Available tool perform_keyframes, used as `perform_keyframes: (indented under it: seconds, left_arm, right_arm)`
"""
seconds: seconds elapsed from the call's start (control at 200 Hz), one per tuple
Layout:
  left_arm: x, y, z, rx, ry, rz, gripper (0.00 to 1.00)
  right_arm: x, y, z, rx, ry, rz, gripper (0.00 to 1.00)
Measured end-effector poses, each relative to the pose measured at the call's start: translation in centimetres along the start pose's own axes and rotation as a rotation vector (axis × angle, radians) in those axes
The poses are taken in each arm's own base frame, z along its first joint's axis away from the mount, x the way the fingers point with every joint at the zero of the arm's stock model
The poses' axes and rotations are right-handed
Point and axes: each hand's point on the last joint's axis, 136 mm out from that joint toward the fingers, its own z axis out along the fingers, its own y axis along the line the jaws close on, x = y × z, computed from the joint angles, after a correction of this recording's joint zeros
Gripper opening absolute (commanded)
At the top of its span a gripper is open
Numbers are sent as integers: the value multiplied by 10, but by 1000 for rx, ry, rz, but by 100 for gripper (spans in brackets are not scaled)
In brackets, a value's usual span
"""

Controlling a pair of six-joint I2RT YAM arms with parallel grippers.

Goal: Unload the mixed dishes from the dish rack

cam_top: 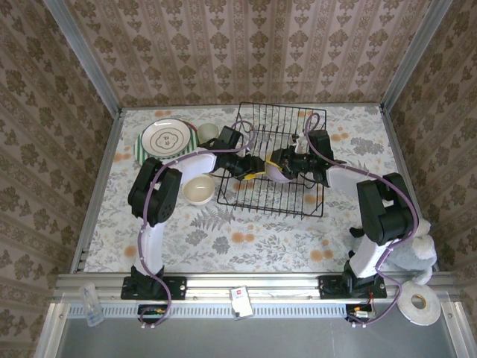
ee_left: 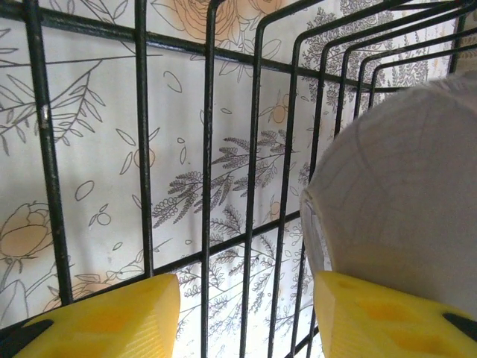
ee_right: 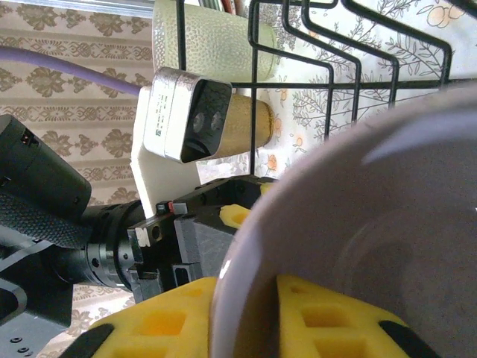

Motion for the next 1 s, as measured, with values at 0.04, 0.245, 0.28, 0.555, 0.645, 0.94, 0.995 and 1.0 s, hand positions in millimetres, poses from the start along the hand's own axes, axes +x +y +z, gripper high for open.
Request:
perform_keyframes:
  seconds: [0.04,0.245,0.28,0.555,0.645,0.94,0.995,1.0]
  left_arm:
    - [0,1,-1,-4,1,-1,51]
    - [0,4,-2,-20,6,2,52]
    - [0,4,-2,-20,6,4,52]
    - [2,5,-5,-42,18,34,63]
    - [4,8,-6,-59,26,54,73]
    - [5,0,-21,-97,7,157,100]
    - [4,-8,-27,-91,-5,187,100]
    - [4,-9,-27,-90,-7,190,100]
  right_arm:
    - [-1,-1,0,4,-1,-4,18]
    - [-1,-7,-2,40,4,-20,9]
    - [-1,-8,-2,46,6,-24,7]
    - [4,-8,-9,104,29,-85,0]
    - [8,-9,-13,129,40,-109,0]
    - [20,-9,-25,166,78,-164,0]
    - [21,-10,-27,173,83,-166,0]
    - [21,-10,-28,173,83,-165,0]
